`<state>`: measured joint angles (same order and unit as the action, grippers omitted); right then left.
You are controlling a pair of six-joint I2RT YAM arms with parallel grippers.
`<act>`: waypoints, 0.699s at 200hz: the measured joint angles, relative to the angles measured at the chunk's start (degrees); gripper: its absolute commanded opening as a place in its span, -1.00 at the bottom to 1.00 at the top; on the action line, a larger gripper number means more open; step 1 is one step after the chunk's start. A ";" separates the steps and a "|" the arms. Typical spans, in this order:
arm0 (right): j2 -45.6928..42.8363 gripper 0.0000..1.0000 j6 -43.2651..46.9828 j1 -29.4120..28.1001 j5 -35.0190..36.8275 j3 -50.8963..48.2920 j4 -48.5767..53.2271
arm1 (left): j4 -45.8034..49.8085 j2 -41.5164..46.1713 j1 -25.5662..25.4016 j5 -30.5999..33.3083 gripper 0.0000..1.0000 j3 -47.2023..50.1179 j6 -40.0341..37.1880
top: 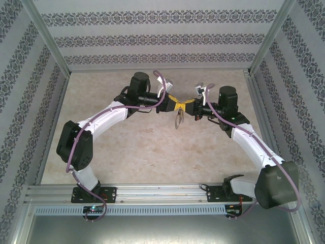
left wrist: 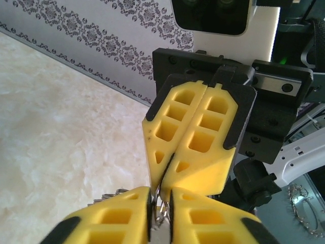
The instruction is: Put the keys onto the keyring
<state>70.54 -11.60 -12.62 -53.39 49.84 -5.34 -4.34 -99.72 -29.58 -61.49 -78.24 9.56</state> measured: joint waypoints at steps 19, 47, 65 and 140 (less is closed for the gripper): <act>0.00 -0.46 -0.26 0.13 0.11 0.00 0.02 | -0.31 -0.02 0.04 0.07 -0.99 0.00 0.37; -1.51 -0.18 -1.86 1.25 2.54 -1.36 -1.40 | -2.99 0.02 -0.04 0.37 -1.00 0.61 1.40; -5.18 -0.10 -3.45 2.05 4.92 -3.76 -3.26 | -4.94 0.02 -0.07 1.64 -1.00 2.34 2.05; -13.49 0.09 -9.27 3.13 14.23 -17.00 -12.92 | -12.83 1.07 -0.07 5.03 -1.00 6.36 7.08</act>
<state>57.06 -20.86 -9.50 -39.16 32.84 -18.26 -17.17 -98.65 -29.65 -56.47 -71.88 16.64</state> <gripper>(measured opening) 0.530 0.049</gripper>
